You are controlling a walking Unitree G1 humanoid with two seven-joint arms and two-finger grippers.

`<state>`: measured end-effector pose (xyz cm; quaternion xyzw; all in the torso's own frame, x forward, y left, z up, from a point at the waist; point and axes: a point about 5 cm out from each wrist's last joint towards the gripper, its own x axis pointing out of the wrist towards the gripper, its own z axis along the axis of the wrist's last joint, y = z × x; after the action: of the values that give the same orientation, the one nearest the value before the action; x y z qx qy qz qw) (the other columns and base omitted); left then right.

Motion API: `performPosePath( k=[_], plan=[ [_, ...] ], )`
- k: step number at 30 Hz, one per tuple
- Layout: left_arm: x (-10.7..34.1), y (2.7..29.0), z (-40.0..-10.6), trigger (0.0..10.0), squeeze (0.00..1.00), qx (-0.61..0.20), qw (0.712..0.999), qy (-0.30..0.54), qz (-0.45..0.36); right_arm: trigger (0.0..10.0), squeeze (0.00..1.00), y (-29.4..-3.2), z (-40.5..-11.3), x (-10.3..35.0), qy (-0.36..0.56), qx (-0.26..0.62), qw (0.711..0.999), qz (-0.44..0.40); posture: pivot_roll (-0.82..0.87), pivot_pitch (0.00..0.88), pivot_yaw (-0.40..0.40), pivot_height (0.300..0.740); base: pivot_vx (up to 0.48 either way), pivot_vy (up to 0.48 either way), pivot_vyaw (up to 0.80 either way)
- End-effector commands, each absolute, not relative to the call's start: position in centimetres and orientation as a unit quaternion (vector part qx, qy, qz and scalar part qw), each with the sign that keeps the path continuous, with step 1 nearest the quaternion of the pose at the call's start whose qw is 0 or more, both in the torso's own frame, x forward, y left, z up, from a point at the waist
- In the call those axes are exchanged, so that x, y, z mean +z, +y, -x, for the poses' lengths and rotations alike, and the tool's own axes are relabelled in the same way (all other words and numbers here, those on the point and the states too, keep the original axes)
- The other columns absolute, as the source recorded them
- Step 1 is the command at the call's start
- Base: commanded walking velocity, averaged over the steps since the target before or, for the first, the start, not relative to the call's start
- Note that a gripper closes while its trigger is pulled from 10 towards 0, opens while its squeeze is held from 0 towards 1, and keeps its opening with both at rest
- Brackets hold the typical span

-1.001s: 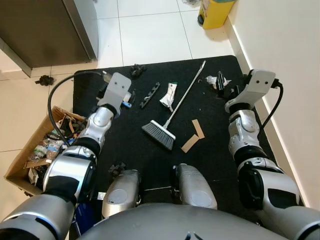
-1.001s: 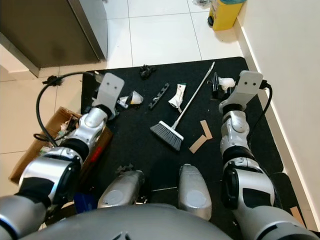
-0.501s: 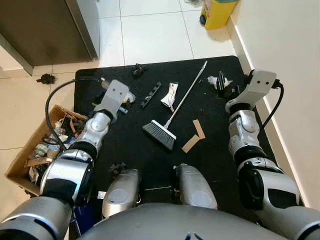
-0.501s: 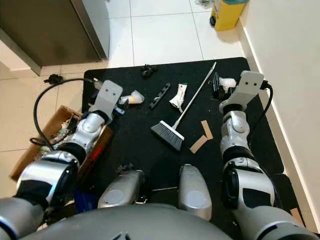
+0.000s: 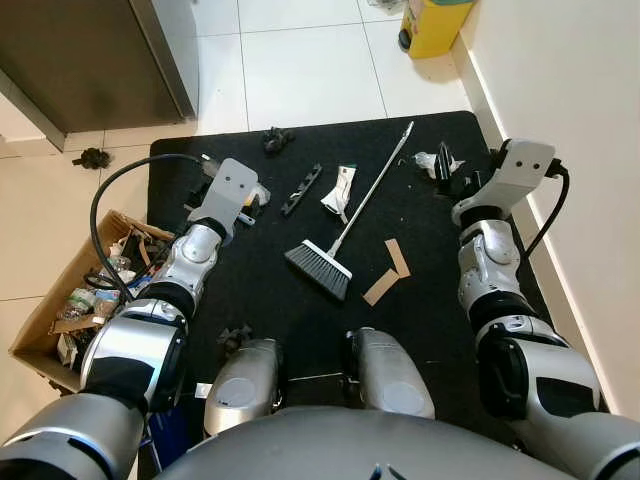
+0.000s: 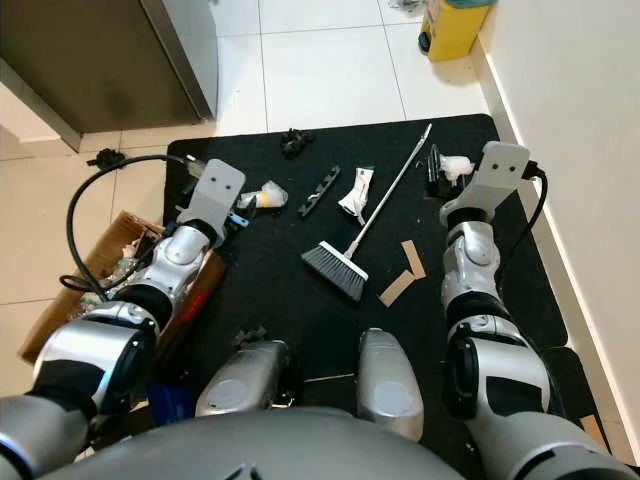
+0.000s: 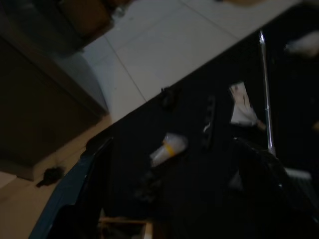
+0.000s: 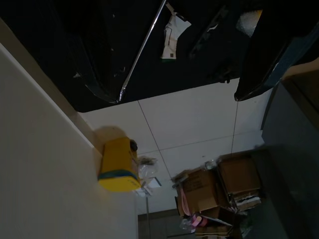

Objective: Sweep floor

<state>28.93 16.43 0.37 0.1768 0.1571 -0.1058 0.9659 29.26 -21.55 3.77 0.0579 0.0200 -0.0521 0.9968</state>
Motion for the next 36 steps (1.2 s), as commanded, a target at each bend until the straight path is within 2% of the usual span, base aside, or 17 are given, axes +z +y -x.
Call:
performPosePath(
  k=[1,2,4,7,15,18,28,36],
  plan=[
    [0.1,16.9,-28.6,10.0,0.0,-0.065,0.978,0.161,-0.113,10.0,0.0,-21.8,-29.2,3.5,0.03,-0.058,0.996,-0.057,0.04,0.0,-0.013,0.74,0.0,0.0,0.0],
    [0.0,17.7,-28.4,10.0,0.0,-0.031,0.982,0.17,-0.082,10.0,0.0,-21.9,-29.2,3.4,0.038,-0.061,0.996,-0.058,0.04,0.0,-0.014,0.74,0.0,0.0,0.0],
    [0.0,17.7,-28.4,10.0,0.0,-0.031,0.982,0.17,-0.082,10.0,0.0,-21.9,-29.2,3.4,0.038,-0.061,0.996,-0.058,0.04,0.0,-0.014,0.74,0.0,0.0,0.0],
    [-0.3,19.1,-27.9,10.0,0.0,0.011,0.983,0.173,-0.062,10.0,0.0,-21.8,-29.4,3.1,0.054,-0.064,0.995,-0.062,0.07,0.0,-0.02,0.74,0.0,0.0,0.0],
    [-1.0,18.4,-27.2,10.0,0.0,0.008,0.979,0.185,-0.085,10.0,0.0,-21.7,-29.3,2.7,0.073,-0.062,0.994,-0.055,0.07,0.0,-0.018,0.74,0.0,0.0,0.0],
    [-1.4,17.7,-26.9,10.0,0.0,-0.015,0.976,0.194,-0.095,10.0,0.0,-21.8,-29.2,2.3,0.092,-0.07,0.993,-0.032,0.07,0.0,-0.012,0.74,0.0,0.0,0.0],
    [-1.8,17.9,-26.7,10.0,0.0,-0.021,0.971,0.208,-0.118,10.0,0.0,-21.8,-29.3,1.9,0.118,-0.09,0.988,0.029,0.06,0.0,0.001,0.74,0.0,0.0,0.0],
    [-1.7,17.9,-26.7,10.0,0.0,-0.016,0.971,0.205,-0.125,10.0,0.0,-21.0,-29.4,1.7,0.118,-0.075,0.99,-0.021,0.06,0.0,0.006,0.74,0.0,0.0,0.0]
  ],
)
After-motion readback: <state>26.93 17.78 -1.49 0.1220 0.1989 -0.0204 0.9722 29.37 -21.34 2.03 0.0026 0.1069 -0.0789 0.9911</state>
